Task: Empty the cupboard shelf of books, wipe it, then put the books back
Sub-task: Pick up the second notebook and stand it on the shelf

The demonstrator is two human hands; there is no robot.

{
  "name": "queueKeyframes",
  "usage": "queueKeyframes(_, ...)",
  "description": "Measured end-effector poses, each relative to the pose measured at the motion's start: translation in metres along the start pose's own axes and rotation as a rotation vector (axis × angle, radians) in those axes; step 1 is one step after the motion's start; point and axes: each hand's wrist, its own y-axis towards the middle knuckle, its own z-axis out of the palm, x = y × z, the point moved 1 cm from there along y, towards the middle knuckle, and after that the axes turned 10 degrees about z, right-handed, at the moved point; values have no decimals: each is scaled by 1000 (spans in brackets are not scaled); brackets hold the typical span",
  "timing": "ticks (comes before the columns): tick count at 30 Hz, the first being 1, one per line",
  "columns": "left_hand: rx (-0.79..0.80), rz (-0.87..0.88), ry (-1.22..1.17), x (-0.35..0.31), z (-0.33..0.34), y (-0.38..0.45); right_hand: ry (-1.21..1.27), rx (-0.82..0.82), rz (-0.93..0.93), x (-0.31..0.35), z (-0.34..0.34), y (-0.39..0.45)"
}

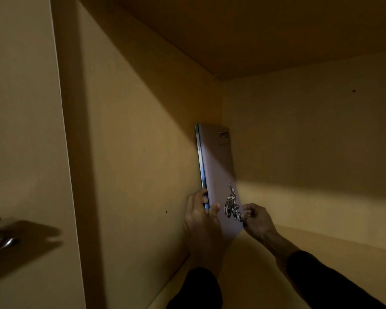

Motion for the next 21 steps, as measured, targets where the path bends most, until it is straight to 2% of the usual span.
queueKeyframes(7, 17, 62, 33, 3, 3, -3, 49, -27, -44, 9, 1, -6)
queueKeyframes(21, 22, 75, -2, 5, 6, -5, 157, 102, 1, 19, 10, -1)
